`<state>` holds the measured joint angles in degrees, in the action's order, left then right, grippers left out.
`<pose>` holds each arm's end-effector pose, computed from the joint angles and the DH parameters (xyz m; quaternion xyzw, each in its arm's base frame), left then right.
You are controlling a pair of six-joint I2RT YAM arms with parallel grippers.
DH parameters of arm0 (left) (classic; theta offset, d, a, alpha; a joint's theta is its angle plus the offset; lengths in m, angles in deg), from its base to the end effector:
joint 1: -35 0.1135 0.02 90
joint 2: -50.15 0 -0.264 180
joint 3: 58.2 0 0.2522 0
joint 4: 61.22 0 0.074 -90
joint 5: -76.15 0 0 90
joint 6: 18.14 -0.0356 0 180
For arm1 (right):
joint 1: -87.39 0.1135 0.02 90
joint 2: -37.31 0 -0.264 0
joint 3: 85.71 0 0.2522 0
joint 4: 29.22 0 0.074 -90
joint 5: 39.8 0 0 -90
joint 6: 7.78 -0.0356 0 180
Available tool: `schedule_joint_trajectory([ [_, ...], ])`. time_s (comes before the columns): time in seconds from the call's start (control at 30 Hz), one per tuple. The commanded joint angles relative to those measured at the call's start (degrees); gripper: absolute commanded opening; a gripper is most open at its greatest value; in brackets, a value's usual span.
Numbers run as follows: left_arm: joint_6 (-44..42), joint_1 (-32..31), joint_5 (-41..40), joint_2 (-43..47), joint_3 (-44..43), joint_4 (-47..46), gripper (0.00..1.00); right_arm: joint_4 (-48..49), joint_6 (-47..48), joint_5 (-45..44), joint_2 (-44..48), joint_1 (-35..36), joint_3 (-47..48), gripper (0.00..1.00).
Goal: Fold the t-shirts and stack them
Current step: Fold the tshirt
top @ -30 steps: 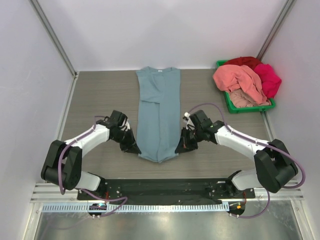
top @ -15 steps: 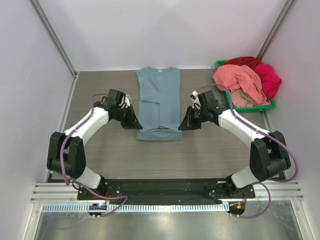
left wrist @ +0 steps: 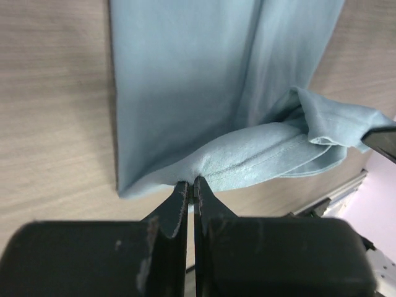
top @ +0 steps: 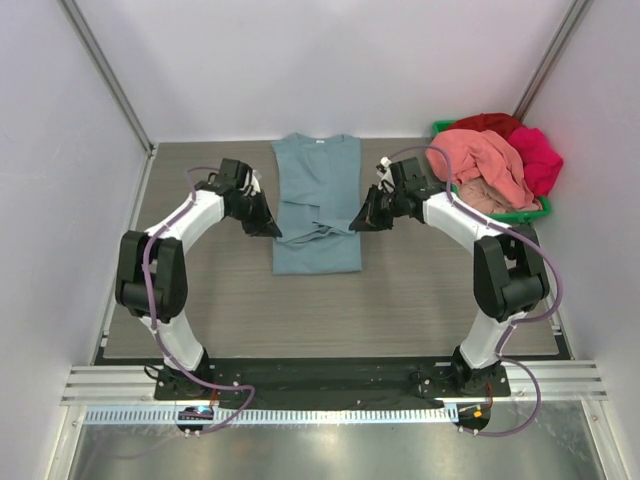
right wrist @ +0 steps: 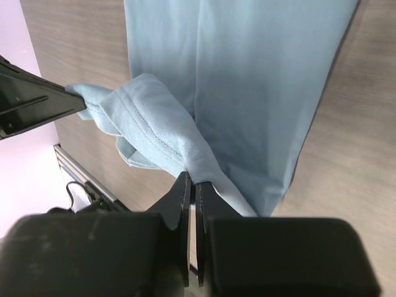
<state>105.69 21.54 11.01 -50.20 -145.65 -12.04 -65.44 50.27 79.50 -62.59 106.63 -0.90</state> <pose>0.3496 -0.0991 0.2230 -0.1165 0.9420 -0.2858 0.1320 0.3479 0.1399 0.2259 0.0178 0.9165 0.3537 0.1859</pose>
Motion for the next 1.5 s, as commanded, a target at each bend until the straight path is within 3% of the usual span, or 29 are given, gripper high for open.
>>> schedule_joint_trajectory([
  [0.0,-2.79,0.88,-0.87,-2.12,-4.35,-1.32,0.00,3.03,0.48,0.67,-1.87,-1.14,4.09,0.02],
  [0.43,-6.40,1.24,0.36,-14.43,-18.32,-0.70,0.00,5.67,3.55,-0.56,-9.87,-3.69,10.16,0.02],
  [1.27,-8.25,1.68,-5.88,-21.20,-25.19,-0.09,0.03,7.17,5.67,-1.44,-19.19,-4.30,20.36,0.04],
  [1.33,-8.42,1.68,-6.23,-21.46,-25.62,0.09,0.09,7.34,5.58,-1.44,-19.37,-4.22,20.45,0.11],
  [1.37,-8.60,1.68,-6.58,-21.55,-25.97,0.18,0.20,7.43,5.66,-1.96,-19.37,-4.22,20.36,0.26],
  [1.43,-8.86,1.68,-7.72,-21.20,-26.24,0.53,0.28,7.34,5.84,-2.23,-19.02,-4.22,20.10,0.40],
  [1.47,-9.30,1.68,-7.90,-20.76,-26.15,0.62,0.33,7.34,6.01,-2.14,-18.41,-4.22,19.92,0.55],
])
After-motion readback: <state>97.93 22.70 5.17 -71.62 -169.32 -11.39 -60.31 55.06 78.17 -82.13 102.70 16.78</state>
